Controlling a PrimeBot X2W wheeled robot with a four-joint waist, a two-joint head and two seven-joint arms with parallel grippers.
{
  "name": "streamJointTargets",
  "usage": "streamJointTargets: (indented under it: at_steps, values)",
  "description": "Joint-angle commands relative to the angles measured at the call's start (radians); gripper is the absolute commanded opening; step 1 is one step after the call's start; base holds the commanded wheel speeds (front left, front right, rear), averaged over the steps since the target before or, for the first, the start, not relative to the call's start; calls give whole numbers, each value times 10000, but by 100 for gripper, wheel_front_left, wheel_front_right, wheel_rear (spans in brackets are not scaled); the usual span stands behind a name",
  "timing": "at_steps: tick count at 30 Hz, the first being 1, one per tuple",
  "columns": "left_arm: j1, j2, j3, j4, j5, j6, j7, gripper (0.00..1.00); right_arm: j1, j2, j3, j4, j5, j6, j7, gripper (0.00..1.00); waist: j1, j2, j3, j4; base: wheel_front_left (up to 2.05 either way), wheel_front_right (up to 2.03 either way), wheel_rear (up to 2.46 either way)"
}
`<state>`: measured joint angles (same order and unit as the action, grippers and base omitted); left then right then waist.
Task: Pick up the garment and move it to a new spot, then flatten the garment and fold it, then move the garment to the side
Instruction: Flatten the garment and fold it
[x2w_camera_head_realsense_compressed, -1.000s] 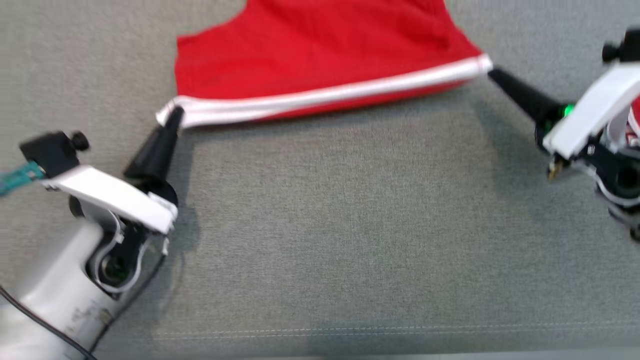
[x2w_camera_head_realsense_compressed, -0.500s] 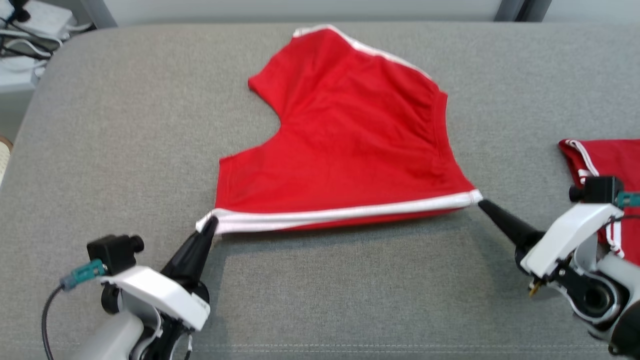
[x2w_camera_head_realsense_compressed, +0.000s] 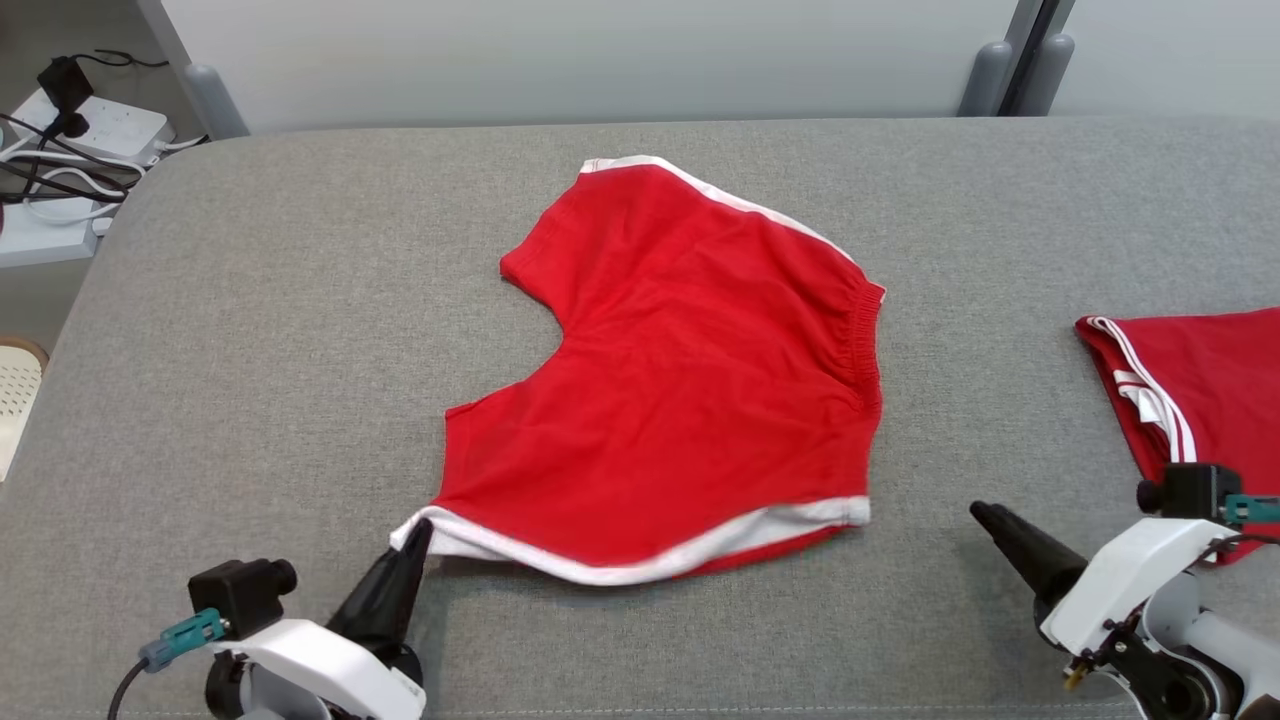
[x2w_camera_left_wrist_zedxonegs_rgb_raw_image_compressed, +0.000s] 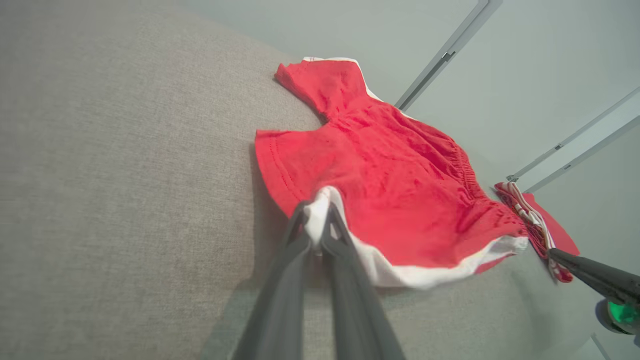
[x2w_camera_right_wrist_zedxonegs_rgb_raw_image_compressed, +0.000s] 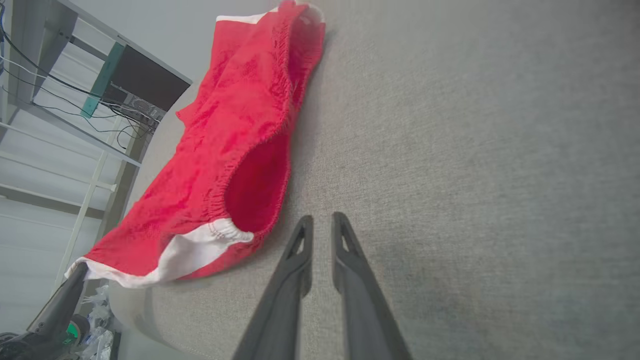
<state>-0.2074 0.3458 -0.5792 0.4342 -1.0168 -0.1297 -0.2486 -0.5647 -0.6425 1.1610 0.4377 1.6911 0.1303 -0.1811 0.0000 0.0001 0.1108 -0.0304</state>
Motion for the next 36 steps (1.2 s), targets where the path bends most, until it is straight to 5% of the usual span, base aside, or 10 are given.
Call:
streamJointTargets:
  at_steps: [1,10,14,17,24,36]
  values:
    - [-151,272,483,-111,234,-9,-131,100,119,-260,-75,-12,-158,4,-247,100,0,-1,-12,3,0,0,0]
    - [303,-79,1926,125,1928,-9,-131,100,-83,-100,-1005,1055,-2035,4,-795,100,0,-1,-462,29,0,0,0]
    - [514,-387,3037,8,3144,-9,-131,100,115,454,-2647,1380,-3827,4,-802,100,0,-1,-651,43,0,0,0]
    - [738,-826,4151,-266,4452,2,-131,100,579,1051,-4633,1438,-6286,4,-804,100,0,-1,-826,48,0,0,0]
    - [1297,-1873,5974,-984,6405,53,-131,100,2381,2713,-8356,0,-10736,4,-805,100,0,-1,-1133,47,0,0,0]
    - [1937,-2666,7079,-1422,8001,21,-132,100,4567,4760,-10404,-1836,-14164,4,-806,100,0,-1,-1485,19,0,0,0]
